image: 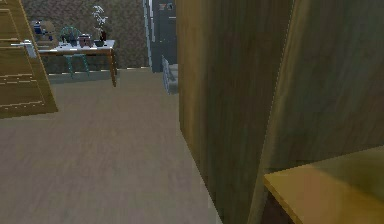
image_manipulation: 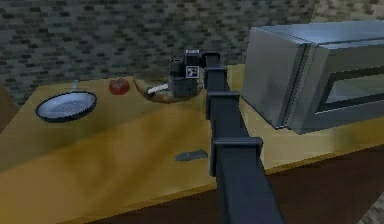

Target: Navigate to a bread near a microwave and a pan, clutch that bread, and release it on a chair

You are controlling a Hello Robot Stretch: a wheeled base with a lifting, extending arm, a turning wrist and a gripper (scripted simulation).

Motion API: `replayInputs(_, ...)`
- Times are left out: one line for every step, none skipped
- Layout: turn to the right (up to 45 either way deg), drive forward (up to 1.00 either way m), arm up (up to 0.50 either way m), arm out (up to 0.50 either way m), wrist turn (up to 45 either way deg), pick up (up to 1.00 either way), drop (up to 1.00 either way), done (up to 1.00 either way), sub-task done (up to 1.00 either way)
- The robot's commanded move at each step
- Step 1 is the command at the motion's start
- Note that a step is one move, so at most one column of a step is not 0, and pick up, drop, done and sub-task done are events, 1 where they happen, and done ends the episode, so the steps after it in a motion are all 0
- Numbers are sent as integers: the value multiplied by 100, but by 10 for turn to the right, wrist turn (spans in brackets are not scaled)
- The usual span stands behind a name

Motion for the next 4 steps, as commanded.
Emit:
replayInputs(0, 0, 2, 0, 0, 0, 0, 0, 0)
replayInputs(0, 0, 0, 0, -450, 0, 0, 0, 0)
replayInputs(0, 0, 0, 0, -450, 0, 0, 0, 0)
replayInputs(0, 0, 0, 0, -180, 0, 0, 0, 0)
